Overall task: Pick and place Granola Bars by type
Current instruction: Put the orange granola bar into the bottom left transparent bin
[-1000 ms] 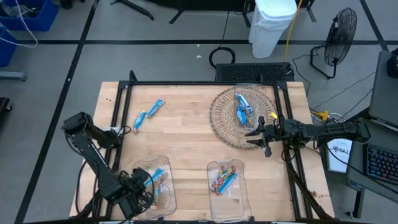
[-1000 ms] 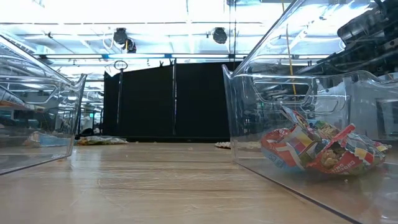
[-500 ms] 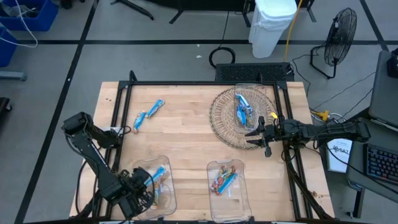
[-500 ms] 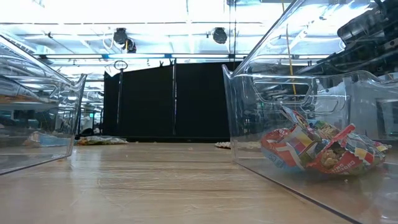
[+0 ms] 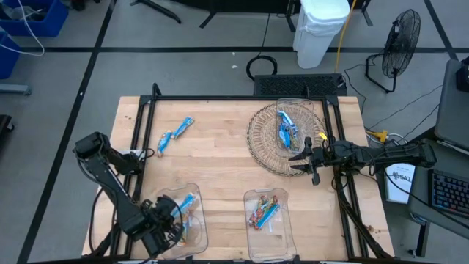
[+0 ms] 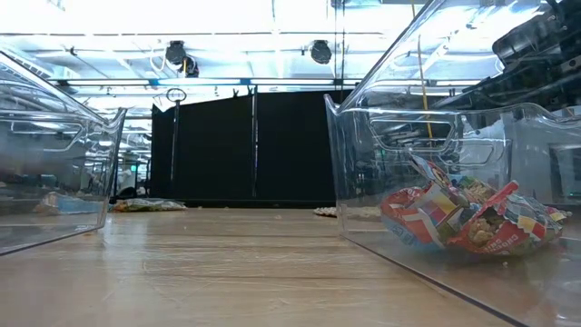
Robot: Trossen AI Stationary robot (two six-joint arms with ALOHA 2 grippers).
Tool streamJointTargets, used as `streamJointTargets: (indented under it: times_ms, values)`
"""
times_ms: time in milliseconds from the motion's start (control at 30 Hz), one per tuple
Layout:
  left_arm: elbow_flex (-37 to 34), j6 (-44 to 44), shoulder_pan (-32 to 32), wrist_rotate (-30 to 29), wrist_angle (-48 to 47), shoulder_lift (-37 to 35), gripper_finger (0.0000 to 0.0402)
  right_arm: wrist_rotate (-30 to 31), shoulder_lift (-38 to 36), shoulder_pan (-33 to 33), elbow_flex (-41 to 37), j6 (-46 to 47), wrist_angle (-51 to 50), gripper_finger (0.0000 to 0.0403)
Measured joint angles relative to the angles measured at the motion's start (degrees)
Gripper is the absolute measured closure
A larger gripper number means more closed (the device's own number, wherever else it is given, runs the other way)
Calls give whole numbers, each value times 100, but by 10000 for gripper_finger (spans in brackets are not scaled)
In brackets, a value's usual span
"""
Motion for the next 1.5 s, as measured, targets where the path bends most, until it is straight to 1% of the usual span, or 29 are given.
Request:
streamJointTargets:
  times_ms: [167,267,367,433,500,600,667,733,767,833,900,967,1067,1167,1267,1333,1367,1400,1500]
  values:
    - [0,32,97,-1,-22,0,327,0,1,0,0,1,1,289]
    - [0,228,133,5,-24,-2,304,0,-1,0,0,0,0,289]
    - [0,693,203,-45,-21,-2,287,0,-1,-1,0,0,0,289]
    - [0,1215,294,-288,-33,-15,281,0,0,1,0,2,0,289]
    - [0,1871,372,-932,-54,-74,280,2,1,1,0,2,0,289]
    - [0,2980,526,-2226,-59,-264,280,1,1,0,0,0,0,289]
    - [-1,3686,620,-3371,-58,-448,280,0,0,-2,0,0,0,289]
    - [0,4096,720,-4494,-112,-578,279,2,-1,1,0,2,0,289]
    - [0,4249,796,-4744,-180,-655,279,0,1,1,0,0,0,289]
    - [-12,4421,1025,-4770,-404,-820,279,0,-2,-2,0,0,0,289]
    - [-244,4580,1262,-4712,-355,-1034,279,0,-1,1,0,0,2,289]
    - [-657,4759,1471,-4684,-88,-1325,279,0,0,-1,0,0,1,289]
    - [-1605,5210,1775,-4614,831,-2004,279,0,-2,-1,0,0,0,289]
    - [-2773,5816,2064,-4488,2037,-2945,279,1,-2,-1,0,1,2,289]
    - [-3927,6552,2348,-4238,3363,-4090,279,0,-2,-1,0,0,0,289]
    - [-4558,7129,2579,-4069,4160,-4880,279,0,-2,1,0,0,0,289]
    - [-4791,7356,2726,-3924,4395,-5283,279,0,-2,1,0,0,2,289]
    - [-4964,7478,2914,-3762,4440,-5706,279,1,0,0,0,0,1,289]
    - [-5087,7375,3664,-3204,4036,-6710,280,1,3,-2,0,0,0,289]
